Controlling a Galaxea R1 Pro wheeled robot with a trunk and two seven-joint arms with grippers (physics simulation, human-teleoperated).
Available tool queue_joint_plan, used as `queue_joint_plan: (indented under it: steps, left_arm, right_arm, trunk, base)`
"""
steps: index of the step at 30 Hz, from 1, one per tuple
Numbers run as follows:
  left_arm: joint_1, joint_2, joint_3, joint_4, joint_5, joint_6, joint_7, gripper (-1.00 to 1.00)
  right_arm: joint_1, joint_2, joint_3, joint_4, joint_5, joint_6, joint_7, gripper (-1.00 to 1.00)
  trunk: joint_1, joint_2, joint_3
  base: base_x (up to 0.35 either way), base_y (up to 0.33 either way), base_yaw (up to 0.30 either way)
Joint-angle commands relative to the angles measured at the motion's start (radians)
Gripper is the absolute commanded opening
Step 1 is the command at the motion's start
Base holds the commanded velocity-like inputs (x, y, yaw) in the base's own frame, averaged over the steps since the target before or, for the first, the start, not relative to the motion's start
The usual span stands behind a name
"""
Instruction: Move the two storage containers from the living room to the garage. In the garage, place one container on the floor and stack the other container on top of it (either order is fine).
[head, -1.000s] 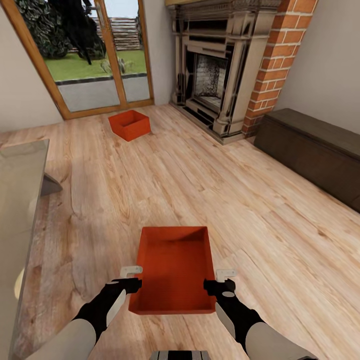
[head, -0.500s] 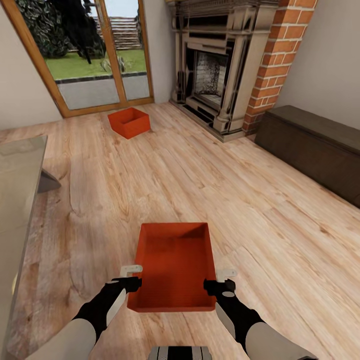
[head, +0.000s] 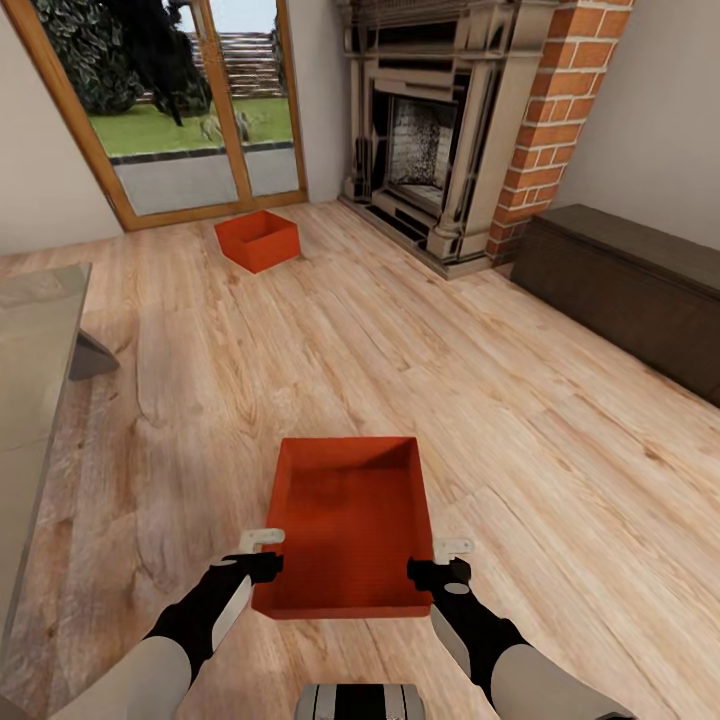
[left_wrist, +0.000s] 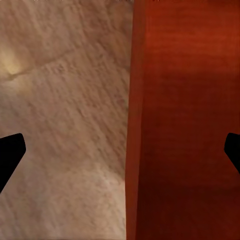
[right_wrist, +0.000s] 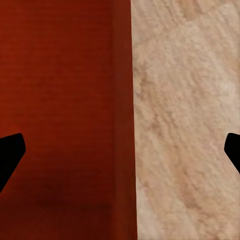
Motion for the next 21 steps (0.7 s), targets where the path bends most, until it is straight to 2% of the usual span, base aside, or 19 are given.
queue_joint_plan:
  steps: [1,13,21]
  left_arm:
    - [0.000,0.001,-0.007,-0.002,0.011,0.005,0.009,1.00]
    - [0.000,0.001,-0.008,-0.003,0.011,0.004,0.009,1.00]
    - [0.000,0.000,-0.008,-0.003,0.011,0.004,0.008,1.00]
  right_arm:
    - [0.000,-0.001,0.009,-0.001,-0.010,0.001,-0.007,1.00]
    - [0.000,-0.001,0.009,-0.001,-0.009,0.001,-0.007,1.00]
    - [0.000,-0.001,0.009,-0.001,-0.010,0.000,-0.007,1.00]
  trunk:
    - [0.000,-0.001,-0.001]
    - [0.000,-0.001,-0.001]
    - [0.027,-0.050,-0.023]
  base:
    - [0.000,0.000,0.000]
    - [0.000,0.000,0.000]
    - [0.000,0.000,0.000]
